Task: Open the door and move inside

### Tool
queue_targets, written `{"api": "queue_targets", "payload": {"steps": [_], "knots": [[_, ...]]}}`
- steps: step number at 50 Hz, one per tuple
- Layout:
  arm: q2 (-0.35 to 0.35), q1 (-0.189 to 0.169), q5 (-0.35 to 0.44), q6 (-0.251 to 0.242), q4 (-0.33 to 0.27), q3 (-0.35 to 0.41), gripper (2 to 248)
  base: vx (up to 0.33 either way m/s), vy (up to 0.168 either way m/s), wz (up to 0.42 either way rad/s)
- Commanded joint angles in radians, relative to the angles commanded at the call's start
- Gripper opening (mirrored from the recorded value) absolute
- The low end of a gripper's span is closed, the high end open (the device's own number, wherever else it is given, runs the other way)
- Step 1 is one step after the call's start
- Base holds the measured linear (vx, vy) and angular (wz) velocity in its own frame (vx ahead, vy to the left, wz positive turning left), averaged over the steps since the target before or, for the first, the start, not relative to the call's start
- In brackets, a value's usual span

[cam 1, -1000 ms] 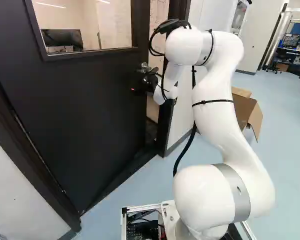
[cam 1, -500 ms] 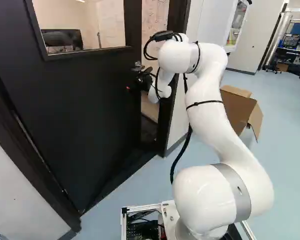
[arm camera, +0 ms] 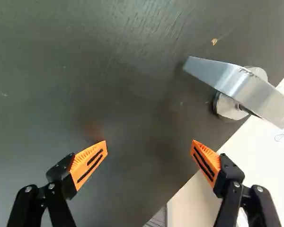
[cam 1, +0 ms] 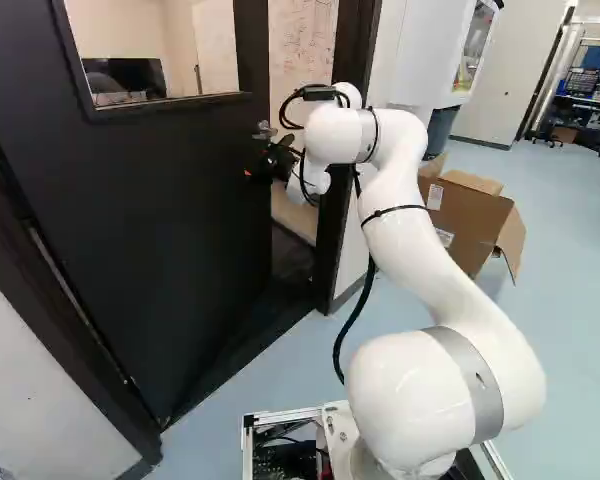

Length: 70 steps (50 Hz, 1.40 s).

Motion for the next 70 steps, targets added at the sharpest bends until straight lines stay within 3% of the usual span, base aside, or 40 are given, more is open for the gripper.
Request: {"api": "queue_targets", "payload": {"steps": [15, 32, 47, 70], "knots": [[-0.084, 0.022, 0.000, 0.000, 0.000, -0.129, 247, 0.000, 0.000, 0.000], [-0.094, 0.025, 0.000, 0.000, 0.002, -0.145, 247, 0.000, 0.000, 0.000], [-0.057, 0.027, 0.000, 0.000, 0.028, -0.088, 247, 0.000, 0.000, 0.000], [0.047, 0.031, 0.000, 0.000, 0.078, 0.071, 247, 0.000, 0.000, 0.000]]}}
